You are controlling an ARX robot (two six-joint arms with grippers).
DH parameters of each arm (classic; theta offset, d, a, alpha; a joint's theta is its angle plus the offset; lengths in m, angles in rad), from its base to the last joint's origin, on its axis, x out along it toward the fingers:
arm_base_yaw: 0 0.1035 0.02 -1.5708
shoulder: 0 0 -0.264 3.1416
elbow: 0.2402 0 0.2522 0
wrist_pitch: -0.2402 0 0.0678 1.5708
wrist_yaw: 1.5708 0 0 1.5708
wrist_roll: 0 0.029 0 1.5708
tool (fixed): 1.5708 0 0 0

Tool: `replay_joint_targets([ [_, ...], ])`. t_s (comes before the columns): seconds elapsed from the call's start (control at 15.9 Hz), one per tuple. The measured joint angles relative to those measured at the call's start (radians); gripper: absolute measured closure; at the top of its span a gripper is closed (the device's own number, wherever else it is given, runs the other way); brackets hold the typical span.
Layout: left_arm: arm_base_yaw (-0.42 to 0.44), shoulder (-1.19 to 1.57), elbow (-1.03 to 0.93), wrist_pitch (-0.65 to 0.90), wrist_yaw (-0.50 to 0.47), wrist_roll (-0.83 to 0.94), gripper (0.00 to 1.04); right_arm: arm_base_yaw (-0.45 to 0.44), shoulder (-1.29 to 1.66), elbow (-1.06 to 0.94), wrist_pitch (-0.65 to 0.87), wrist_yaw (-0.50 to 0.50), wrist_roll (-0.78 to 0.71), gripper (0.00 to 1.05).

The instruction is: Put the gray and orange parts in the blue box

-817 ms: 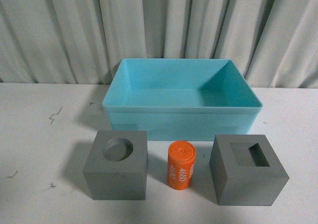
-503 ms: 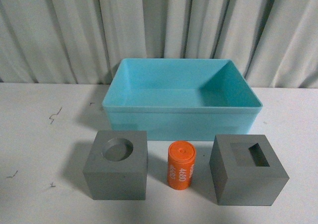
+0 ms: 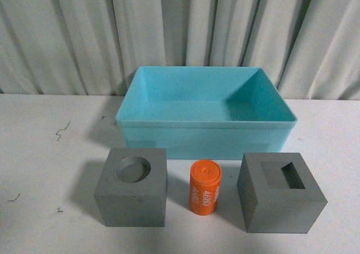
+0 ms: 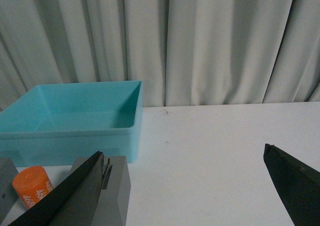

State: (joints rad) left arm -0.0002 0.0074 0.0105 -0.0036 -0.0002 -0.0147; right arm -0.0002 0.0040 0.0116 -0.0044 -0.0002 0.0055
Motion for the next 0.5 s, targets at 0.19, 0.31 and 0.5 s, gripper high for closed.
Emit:
replay_joint_targets([
  [0.19, 0.000, 0.000, 0.000, 0.000, 0.000, 0.000, 0.07, 0.000, 0.000, 0.000, 0.000, 0.000, 0.000, 0.06],
  [0.31, 0.000, 0.000, 0.000, 0.000, 0.000, 0.000, 0.07, 0.000, 0.000, 0.000, 0.000, 0.000, 0.000, 0.06],
  [0.5, 0.000, 0.000, 0.000, 0.000, 0.000, 0.000, 0.07, 0.000, 0.000, 0.000, 0.000, 0.000, 0.000, 0.06],
])
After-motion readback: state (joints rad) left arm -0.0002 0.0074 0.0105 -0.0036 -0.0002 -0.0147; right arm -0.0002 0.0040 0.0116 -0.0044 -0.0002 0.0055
